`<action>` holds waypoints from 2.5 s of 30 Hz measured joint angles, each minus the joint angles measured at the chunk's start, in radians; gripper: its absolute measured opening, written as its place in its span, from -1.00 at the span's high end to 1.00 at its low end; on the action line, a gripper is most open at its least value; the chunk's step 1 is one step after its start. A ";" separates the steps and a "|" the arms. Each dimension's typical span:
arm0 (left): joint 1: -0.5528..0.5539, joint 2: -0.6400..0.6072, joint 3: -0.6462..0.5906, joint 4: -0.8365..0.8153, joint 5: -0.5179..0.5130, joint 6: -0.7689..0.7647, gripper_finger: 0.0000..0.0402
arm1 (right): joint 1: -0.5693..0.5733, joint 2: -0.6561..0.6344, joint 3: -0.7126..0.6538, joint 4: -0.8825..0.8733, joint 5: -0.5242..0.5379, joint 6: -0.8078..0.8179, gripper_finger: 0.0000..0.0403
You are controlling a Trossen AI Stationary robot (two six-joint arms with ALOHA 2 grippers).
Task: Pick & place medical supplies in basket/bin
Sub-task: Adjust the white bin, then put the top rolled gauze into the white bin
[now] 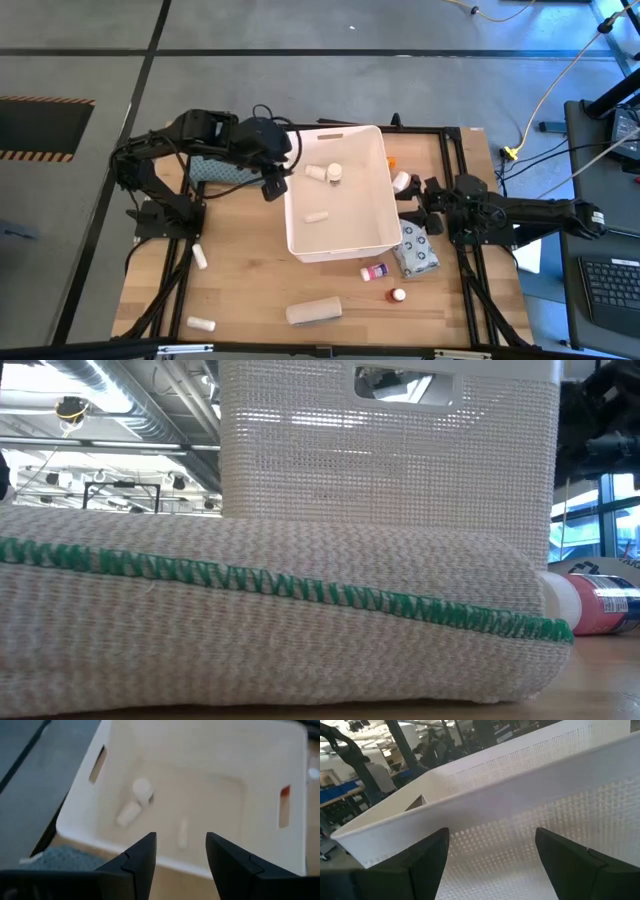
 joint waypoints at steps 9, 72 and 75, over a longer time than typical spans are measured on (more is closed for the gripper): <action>0.001 0.000 -0.013 -0.177 -0.004 -0.109 0.18 | 0.000 0.191 0.119 -0.001 -0.002 -0.054 -0.48; -0.588 -0.009 -0.909 -0.175 0.409 -1.384 0.28 | -0.002 0.389 0.261 -0.158 -0.070 -0.002 -0.48; -0.588 -0.009 -0.909 -0.175 0.409 -1.336 0.28 | -0.002 0.389 0.261 -0.158 -0.070 0.001 -0.48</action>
